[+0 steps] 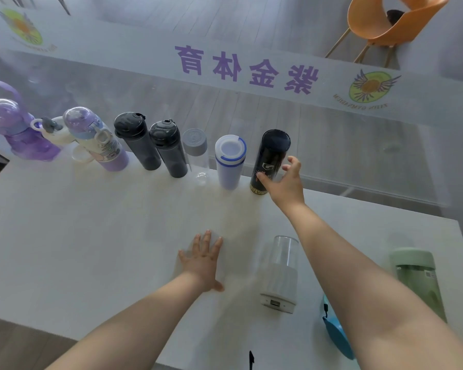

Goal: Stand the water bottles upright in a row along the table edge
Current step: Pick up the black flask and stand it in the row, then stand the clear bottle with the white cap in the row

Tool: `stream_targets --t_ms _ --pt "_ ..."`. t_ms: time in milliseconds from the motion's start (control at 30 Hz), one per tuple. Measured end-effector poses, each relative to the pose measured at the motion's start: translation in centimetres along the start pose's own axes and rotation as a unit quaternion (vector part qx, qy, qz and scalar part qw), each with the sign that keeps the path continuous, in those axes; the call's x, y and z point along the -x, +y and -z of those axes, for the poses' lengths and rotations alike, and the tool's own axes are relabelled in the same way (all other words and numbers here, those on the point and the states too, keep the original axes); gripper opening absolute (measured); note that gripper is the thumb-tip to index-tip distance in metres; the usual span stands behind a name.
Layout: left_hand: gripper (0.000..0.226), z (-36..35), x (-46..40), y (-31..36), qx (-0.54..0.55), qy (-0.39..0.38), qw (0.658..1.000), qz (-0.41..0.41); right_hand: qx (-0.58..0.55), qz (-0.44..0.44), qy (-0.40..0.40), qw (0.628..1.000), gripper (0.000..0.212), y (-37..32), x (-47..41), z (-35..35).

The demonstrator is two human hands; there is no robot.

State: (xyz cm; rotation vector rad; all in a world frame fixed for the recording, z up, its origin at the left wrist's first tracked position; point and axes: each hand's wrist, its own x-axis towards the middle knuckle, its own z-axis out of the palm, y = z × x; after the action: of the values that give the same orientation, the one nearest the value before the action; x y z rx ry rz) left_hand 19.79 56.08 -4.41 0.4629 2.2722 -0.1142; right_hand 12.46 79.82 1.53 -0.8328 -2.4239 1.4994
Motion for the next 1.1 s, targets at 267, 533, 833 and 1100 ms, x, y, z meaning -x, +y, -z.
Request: stream_targets --t_ms 267,533,833,1100 --pt "0.127 -0.2 -0.3 -0.1 -0.012 0.006 1.000 0.006 0.104 0.021 -0.070 0.992 0.049 5.6 10.5 5.9" --pt "0.128 -0.5 -0.4 -0.4 -0.001 0.020 1.000 0.003 0.401 0.213 -0.293 0.841 0.082 10.2 17.0 9.3" --pt "0.127 -0.8 0.0 -0.7 0.009 0.039 0.999 -0.006 0.564 0.244 -0.341 0.712 0.084 11.2 16.6 9.2" --pt "0.125 -1.2 0.3 -1.0 0.013 0.061 0.998 -0.017 0.498 0.200 -0.286 0.794 0.084 10.6 17.2 8.0"
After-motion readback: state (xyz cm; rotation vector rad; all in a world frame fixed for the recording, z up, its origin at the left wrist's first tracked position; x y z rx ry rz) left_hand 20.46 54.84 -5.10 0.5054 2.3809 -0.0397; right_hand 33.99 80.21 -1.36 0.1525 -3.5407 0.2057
